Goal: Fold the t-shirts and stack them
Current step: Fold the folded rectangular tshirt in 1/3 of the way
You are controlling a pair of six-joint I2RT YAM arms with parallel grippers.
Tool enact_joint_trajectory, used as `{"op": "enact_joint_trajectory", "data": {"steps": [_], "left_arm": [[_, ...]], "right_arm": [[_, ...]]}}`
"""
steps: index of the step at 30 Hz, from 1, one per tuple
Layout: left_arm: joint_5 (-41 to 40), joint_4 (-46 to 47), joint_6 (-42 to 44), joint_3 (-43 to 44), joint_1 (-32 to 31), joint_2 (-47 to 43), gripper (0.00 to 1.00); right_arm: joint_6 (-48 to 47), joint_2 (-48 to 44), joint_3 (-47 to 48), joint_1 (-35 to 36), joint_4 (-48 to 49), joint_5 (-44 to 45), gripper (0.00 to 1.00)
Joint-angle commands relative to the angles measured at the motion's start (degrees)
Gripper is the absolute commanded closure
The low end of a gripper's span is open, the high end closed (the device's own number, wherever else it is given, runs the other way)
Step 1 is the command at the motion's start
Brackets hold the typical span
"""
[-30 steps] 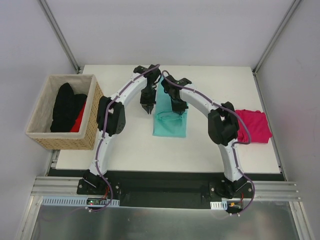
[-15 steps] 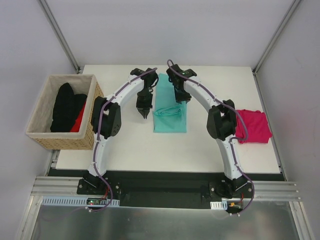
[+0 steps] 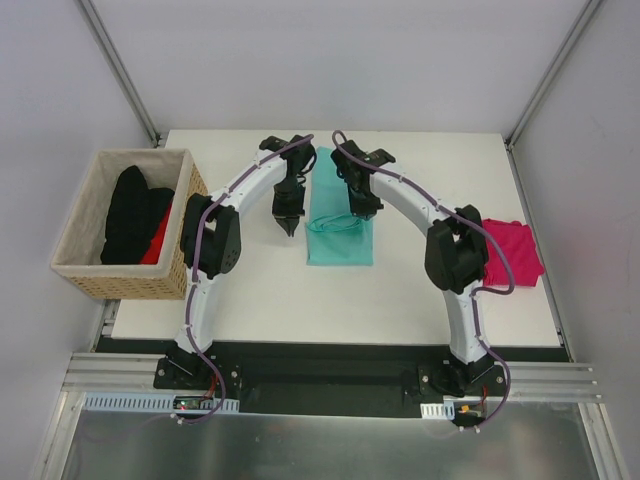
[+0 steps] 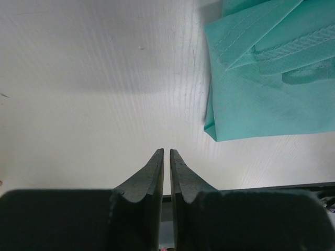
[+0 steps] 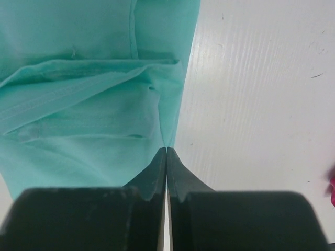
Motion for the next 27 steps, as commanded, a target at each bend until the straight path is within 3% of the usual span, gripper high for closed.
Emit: {"op": "enact_joint_trajectory", "data": {"steps": [1, 8, 27], "left_arm": [[-1.3, -1.1, -1.0, 0.3, 0.2, -4.2, 0.92], [-1.8, -1.1, -1.2, -0.4, 0.2, -4.5, 0.92], [-3.3, -1.9, -1.9, -1.0, 1.8, -4.6, 0.92]], "right_arm": [[2.3, -5.3, -3.0, 1.4, 2.0, 0.6, 0.99], [4.0, -4.1, -5.5, 2.2, 3.4, -2.4, 0.99], [2.8, 3.1, -0.8, 2.2, 4.5, -8.2, 0.99]]}}
